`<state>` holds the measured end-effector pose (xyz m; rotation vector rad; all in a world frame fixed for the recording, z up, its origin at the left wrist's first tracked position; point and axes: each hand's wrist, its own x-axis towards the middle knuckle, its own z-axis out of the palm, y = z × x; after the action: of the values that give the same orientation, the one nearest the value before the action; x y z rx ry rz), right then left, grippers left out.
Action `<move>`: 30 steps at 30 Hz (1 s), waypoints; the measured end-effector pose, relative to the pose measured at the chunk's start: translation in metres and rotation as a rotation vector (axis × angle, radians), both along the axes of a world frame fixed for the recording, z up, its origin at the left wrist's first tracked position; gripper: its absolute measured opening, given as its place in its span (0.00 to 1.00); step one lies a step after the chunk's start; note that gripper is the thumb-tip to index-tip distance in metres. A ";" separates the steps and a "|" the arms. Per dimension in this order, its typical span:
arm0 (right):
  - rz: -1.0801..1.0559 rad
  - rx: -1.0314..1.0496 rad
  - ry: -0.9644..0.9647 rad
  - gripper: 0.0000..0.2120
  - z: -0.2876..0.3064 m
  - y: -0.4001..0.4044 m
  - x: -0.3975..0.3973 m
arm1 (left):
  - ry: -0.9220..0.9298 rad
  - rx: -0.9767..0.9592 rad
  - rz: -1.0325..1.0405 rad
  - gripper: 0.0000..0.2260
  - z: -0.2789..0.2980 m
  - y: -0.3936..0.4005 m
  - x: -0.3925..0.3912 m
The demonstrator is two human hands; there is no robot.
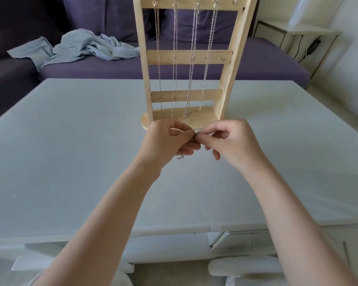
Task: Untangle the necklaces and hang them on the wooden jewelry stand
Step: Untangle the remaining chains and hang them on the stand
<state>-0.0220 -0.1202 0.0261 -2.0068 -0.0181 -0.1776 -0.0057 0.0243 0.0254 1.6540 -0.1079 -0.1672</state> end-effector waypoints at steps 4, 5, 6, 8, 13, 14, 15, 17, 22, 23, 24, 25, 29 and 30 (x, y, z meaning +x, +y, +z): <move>0.068 0.203 0.078 0.05 0.002 -0.004 0.000 | 0.023 0.018 -0.078 0.05 0.006 0.003 0.001; 0.093 0.250 0.088 0.05 0.003 -0.004 -0.001 | 0.034 0.015 -0.097 0.05 0.007 0.004 0.001; 0.111 0.291 0.085 0.05 0.004 -0.005 -0.001 | 0.053 0.001 -0.114 0.05 0.007 0.005 0.002; 0.128 0.361 0.065 0.05 0.005 -0.006 -0.001 | 0.109 -0.053 -0.144 0.06 0.008 0.005 0.002; 0.091 0.433 0.022 0.05 0.005 -0.005 0.000 | 0.158 -0.086 -0.119 0.06 0.009 0.007 0.002; 0.066 0.444 0.012 0.05 0.006 -0.006 -0.001 | 0.141 -0.046 -0.101 0.06 0.009 0.006 0.002; 0.038 0.454 0.002 0.06 0.006 -0.006 -0.001 | 0.109 0.012 -0.081 0.05 0.008 0.006 0.002; -0.006 0.470 -0.010 0.07 0.007 -0.006 -0.001 | 0.013 0.119 -0.050 0.04 0.007 0.006 0.003; 0.013 0.435 0.013 0.08 0.006 0.002 0.000 | -0.180 0.086 -0.049 0.04 0.008 0.001 0.002; 0.023 0.435 0.018 0.08 0.006 0.003 0.000 | -0.207 0.097 -0.056 0.04 0.008 0.001 0.001; 0.029 0.444 0.023 0.07 0.005 0.003 0.000 | -0.235 0.114 -0.063 0.04 0.009 0.000 0.000; 0.033 0.454 0.029 0.06 0.005 0.003 0.000 | -0.263 0.135 -0.065 0.04 0.009 0.000 0.000; 0.053 0.457 0.056 0.05 0.005 0.003 -0.001 | -0.335 0.211 -0.031 0.03 0.010 0.004 0.002; 0.064 0.461 0.069 0.05 0.005 0.003 -0.001 | -0.346 0.229 -0.017 0.03 0.010 0.005 0.003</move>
<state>-0.0234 -0.1169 0.0309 -1.5494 0.0024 -0.0636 -0.0030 0.0291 0.0357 1.8987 -0.3762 0.0995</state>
